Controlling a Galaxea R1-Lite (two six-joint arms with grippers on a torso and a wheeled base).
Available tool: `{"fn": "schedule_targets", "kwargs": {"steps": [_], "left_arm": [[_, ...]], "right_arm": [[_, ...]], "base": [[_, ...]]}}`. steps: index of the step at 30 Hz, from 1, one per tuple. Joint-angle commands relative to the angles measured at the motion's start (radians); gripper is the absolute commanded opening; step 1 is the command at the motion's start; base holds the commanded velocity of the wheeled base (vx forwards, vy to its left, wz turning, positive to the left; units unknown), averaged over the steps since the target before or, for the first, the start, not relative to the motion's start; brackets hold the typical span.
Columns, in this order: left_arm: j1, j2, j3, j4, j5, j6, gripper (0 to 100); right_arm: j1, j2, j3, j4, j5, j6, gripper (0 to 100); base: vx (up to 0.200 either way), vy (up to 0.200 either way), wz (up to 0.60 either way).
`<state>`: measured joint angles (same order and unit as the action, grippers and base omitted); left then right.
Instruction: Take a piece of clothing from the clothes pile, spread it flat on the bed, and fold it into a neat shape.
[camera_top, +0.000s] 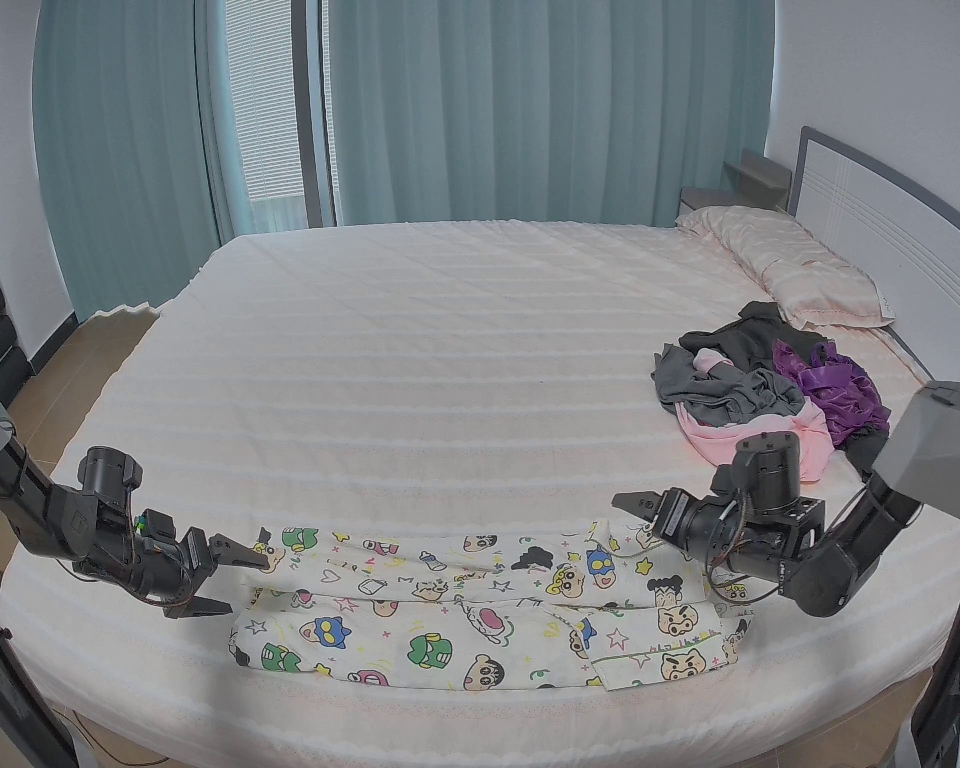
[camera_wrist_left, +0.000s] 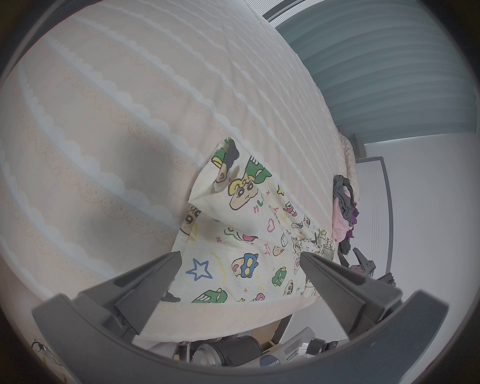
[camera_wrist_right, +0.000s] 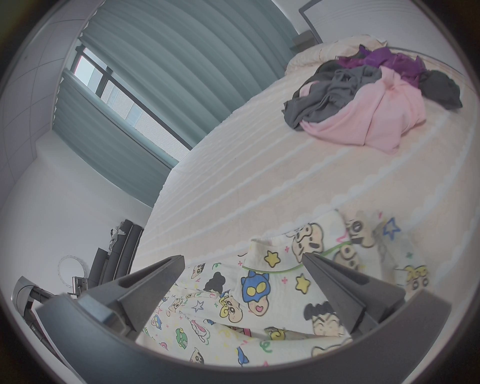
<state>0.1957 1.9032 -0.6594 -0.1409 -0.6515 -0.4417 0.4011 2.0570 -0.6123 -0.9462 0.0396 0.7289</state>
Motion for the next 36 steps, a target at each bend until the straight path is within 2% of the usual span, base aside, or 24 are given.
{"fn": "schedule_targets", "kwargs": {"steps": [1, 11, 20, 25, 33, 36], "left_arm": [[-0.001, -0.001, 0.012, 0.000, 0.000, -0.002, 100], [-0.002, 0.002, 0.017, 0.000, 0.000, 0.000, 100], [-0.004, -0.001, 0.018, 0.000, 0.000, 0.000, 100], [-0.007, -0.001, 0.018, 0.000, 0.000, 0.000, 100], [-0.010, -0.001, 0.018, 0.000, 0.000, -0.002, 100], [-0.010, -0.001, 0.020, 0.000, 0.000, 0.000, 100]], "right_arm": [[0.022, 0.161, -0.079, 0.001, -0.001, 0.037, 100], [-0.051, 0.195, -0.044, -0.014, -0.001, 0.064, 100], [-0.057, 0.173, 0.036, -0.129, -0.004, 0.093, 100], [-0.061, 0.078, 0.028, -0.111, -0.007, 0.079, 100], [-0.011, 0.078, -0.147, 0.081, -0.020, -0.056, 100], [0.009, 0.150, -0.245, 0.165, -0.020, -0.149, 100]], "base": [[0.000, 0.000, 0.00], [0.000, 0.000, 0.00], [0.000, 0.000, 0.00], [0.000, 0.000, 0.00], [0.000, 0.000, 0.00], [0.000, 0.000, 0.00]]}}
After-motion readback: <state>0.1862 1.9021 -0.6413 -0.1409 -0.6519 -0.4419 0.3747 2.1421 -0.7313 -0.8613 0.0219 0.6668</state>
